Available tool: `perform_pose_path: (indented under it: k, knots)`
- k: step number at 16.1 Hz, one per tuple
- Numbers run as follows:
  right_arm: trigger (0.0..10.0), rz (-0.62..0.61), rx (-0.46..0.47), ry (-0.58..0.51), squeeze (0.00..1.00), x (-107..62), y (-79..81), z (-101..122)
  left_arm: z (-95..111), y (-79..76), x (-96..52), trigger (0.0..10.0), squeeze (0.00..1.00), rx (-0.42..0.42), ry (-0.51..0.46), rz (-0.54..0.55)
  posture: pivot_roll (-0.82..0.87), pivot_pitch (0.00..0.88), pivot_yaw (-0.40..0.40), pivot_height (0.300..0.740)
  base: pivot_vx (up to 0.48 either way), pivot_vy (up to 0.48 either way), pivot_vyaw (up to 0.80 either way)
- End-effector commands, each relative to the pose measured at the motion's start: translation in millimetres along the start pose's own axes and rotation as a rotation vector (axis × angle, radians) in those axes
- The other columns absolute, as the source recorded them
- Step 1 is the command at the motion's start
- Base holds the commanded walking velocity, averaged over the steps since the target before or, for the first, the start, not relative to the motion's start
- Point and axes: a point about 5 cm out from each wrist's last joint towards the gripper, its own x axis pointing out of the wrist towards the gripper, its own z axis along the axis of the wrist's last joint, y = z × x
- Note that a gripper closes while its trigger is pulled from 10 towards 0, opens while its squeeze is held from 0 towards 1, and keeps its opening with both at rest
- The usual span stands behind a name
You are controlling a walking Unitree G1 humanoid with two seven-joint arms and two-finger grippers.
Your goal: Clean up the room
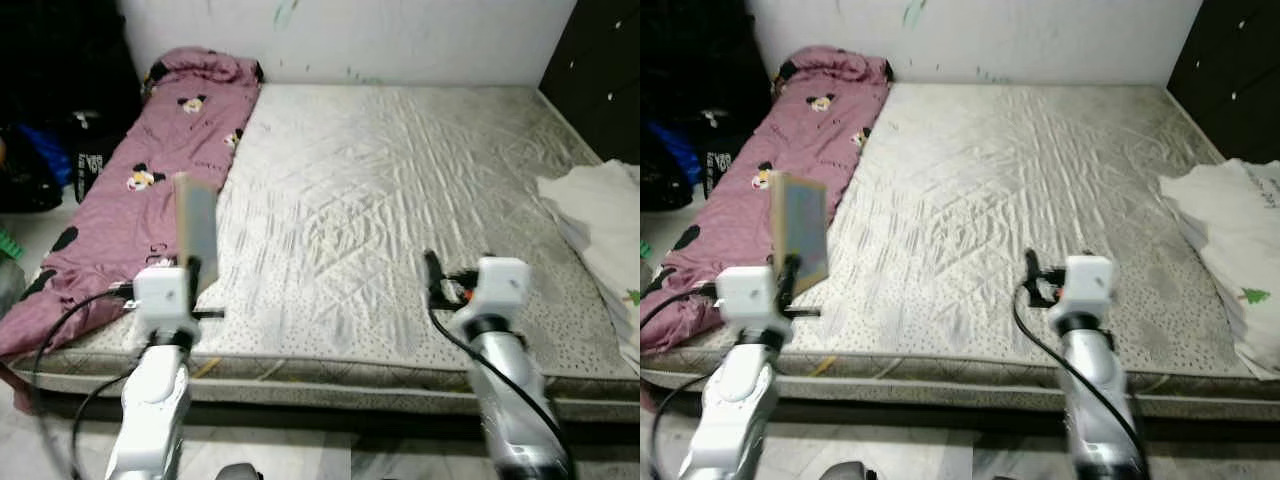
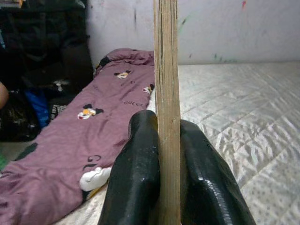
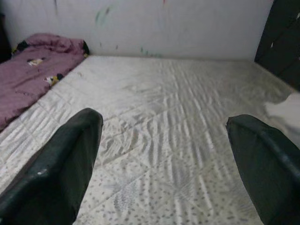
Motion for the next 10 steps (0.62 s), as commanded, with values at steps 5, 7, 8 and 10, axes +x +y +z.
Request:
perform_pose_path:
  k: [5, 7, 8, 10]
  knots:
    - [10.0, 0.049, -0.008, -0.039, 0.0, -8.7, 11.2, 16, 14, -11.8, -10.5, 10.0, 0.0, -0.087, -0.009, -0.09, 0.01, 0.0, 0.017, 0.74, 0.0, 0.0, 0.0]
    - [10.0, 0.05, 0.042, -0.004, 0.0, -4.3, 15.6, 17, 19, -15.1, -5.0, 10.0, 0.0, -0.11, -0.021, -0.099, 0.02, 0.003, 0.015, 0.74, 0.0, 0.0, -0.4]
    - [10.0, 0.046, 0.047, -0.007, 0.0, -3.9, 15.1, 17, 22, -14.6, -2.9, 10.0, 0.0, -0.102, -0.024, -0.095, 0.02, 0.004, 0.015, 0.74, 0.0, 0.0, -0.8]
    - [10.0, 0.059, 0.04, -0.02, 0.0, -2.5, 16.7, 20, 25, -15.1, -0.1, 10.0, 0.0, -0.095, -0.028, -0.087, 0.01, 0.009, 0.017, 0.74, 0.0, 0.0, 0.0]
